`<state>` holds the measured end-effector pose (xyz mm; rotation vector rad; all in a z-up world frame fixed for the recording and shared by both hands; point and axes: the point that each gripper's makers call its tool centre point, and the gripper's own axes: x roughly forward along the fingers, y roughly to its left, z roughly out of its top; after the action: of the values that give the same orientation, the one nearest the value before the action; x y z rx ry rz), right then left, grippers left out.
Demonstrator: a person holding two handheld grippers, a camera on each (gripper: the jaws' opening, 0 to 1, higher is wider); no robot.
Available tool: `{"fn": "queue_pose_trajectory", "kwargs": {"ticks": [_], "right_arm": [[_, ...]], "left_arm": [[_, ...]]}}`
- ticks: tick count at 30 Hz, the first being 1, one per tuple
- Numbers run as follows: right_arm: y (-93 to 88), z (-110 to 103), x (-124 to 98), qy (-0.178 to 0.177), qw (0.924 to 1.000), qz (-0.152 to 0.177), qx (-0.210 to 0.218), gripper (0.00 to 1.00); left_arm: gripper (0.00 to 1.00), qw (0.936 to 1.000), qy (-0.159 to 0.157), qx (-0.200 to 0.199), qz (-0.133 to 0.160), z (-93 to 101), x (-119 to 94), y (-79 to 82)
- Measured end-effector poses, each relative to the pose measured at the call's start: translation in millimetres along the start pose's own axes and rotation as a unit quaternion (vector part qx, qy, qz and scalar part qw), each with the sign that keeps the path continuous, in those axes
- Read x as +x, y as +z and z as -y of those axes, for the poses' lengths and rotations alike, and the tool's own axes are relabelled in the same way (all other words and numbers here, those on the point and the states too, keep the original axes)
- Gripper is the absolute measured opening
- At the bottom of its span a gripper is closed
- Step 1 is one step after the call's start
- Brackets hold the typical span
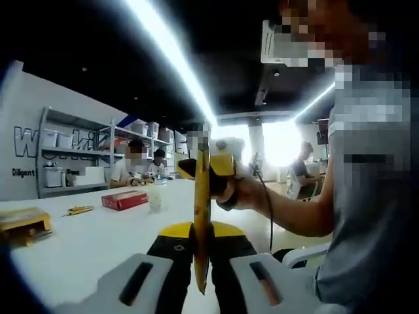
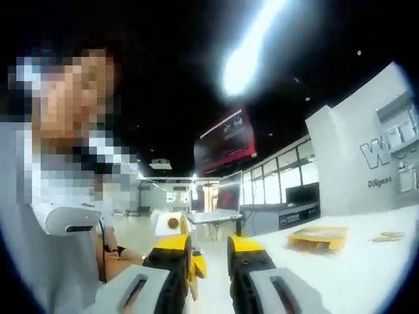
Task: Tear open the coffee pouch, take out the coffee, and pour the coffee from the pouch into the cup
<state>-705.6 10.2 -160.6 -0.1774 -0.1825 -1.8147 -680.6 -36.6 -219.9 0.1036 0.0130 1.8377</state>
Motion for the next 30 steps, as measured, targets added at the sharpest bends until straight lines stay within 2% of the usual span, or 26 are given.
{"fn": "queue_pose_trajectory", "kwargs": {"ticks": [8, 13, 16, 20, 23, 28, 30], "right_arm": [[4.0, 41, -38, -0.092, 0.9955, 0.013, -0.017, 0.33], [1.5, 82, -73, -0.156, 0.9871, 0.008, -0.036, 0.39], [6.9, 94, -88, -0.169, 0.9847, 0.015, -0.038, 0.39], [12.7, 115, -108, -0.195, 0.9792, 0.0, -0.054, 0.37], [10.0, 131, -122, -0.212, 0.9753, -0.016, -0.059, 0.38], [3.6, 159, -147, -0.233, 0.971, -0.011, -0.054, 0.4], [-2.1, 167, -155, -0.245, 0.9676, -0.021, -0.058, 0.41]], "left_arm": [[0.11, 0.9999, 0.009, -0.001, 0.006, -4.5, -2, 3.5], [0.11, 0.9999, 0.01, -0.005, 0.012, -6.3, -4, 6.2], [0.11, 0.9999, 0.01, 0.001, 0.009, -5.6, -3, 5.8], [0.11, 0.9999, 0.008, 0.0, 0.008, -4.5, -4, 5.4], [0.11, 0.9998, 0.009, -0.004, 0.015, -5.3, -6, 8.2], [0.11, 0.9998, 0.017, 0.004, 0.012, -6.2, -5, 7.0], [0.11, 0.9998, 0.016, 0.006, 0.013, -5.6, -5, 7.8]]}}
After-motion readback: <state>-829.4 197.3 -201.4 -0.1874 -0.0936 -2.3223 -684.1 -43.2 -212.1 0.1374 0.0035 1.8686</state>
